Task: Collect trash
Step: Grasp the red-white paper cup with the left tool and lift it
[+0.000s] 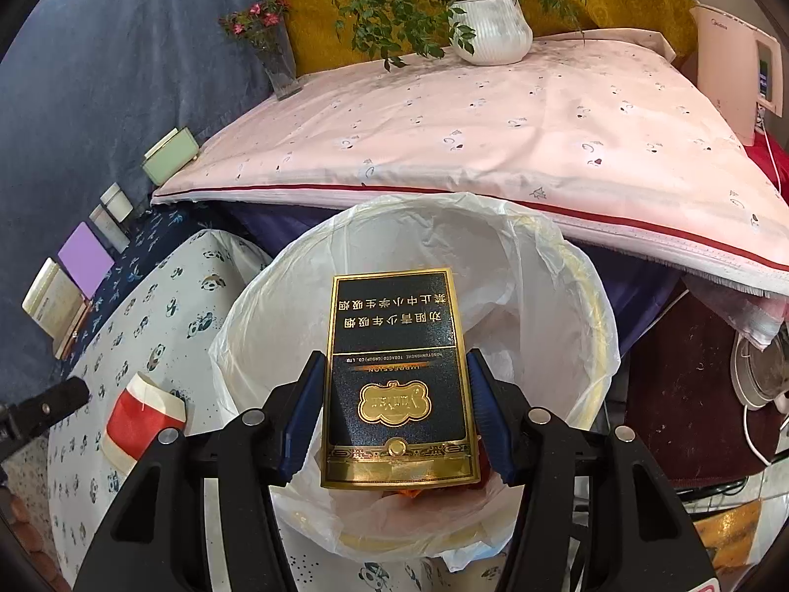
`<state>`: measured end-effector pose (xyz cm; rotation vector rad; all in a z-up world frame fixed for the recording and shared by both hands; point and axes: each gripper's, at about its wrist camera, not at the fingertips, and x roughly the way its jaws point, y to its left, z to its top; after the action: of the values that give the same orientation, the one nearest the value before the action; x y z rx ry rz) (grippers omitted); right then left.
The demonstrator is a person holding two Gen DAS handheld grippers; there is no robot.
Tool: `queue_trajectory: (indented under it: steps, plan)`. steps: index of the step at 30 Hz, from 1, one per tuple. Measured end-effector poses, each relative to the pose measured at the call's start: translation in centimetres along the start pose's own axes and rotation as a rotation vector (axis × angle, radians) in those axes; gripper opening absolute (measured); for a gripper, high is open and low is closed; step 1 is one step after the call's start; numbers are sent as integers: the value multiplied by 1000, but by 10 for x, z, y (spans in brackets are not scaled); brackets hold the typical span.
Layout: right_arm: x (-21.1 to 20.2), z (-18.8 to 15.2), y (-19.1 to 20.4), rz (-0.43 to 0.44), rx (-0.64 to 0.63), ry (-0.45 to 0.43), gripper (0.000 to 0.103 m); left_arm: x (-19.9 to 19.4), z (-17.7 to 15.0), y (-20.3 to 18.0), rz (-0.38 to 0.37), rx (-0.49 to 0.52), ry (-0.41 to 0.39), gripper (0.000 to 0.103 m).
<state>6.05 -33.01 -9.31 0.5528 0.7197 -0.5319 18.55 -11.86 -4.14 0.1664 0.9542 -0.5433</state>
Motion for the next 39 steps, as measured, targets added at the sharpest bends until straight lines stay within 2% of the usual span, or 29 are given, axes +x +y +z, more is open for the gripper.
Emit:
queue_trajectory:
  steps: [3, 5, 9, 12, 17, 24, 26, 27, 28, 30, 32, 39]
  plan:
    - [2, -1, 2, 2, 0, 6, 55, 14, -10, 4, 3, 47, 28, 72]
    - [3, -2, 4, 3, -4, 9, 55, 22, -15, 3, 8, 81, 38, 75]
    - [5, -4, 9, 7, -14, 17, 55, 39, -21, 4, 18, 110, 53, 75]
    - [8, -6, 13, 8, -24, 26, 55, 45, -21, 3, 38, 125, 36, 75]
    - [11, -7, 17, 6, -33, 35, 55, 57, -20, 0, 45, 150, 45, 72]
    - [13, -6, 19, 4, -37, 40, 55, 49, -19, -8, 27, 137, 21, 70]
    - [12, -5, 18, 5, -37, 37, 55, 43, -18, -13, 17, 145, 12, 62]
    - [12, -5, 18, 5, -36, 36, 55, 40, -17, -15, 9, 147, 10, 50]
    - [11, -4, 18, 7, -35, 33, 55, 36, -16, -19, 6, 154, 2, 42]
    - [9, -3, 17, 7, -34, 27, 55, 31, -12, -27, -29, 159, 6, 36]
    - [8, -1, 15, 7, -32, 24, 55, 31, -11, -34, -50, 171, 10, 34]
    - [6, -1, 6, 3, -20, 22, 55, 37, -18, -43, 5, 209, 8, 38]
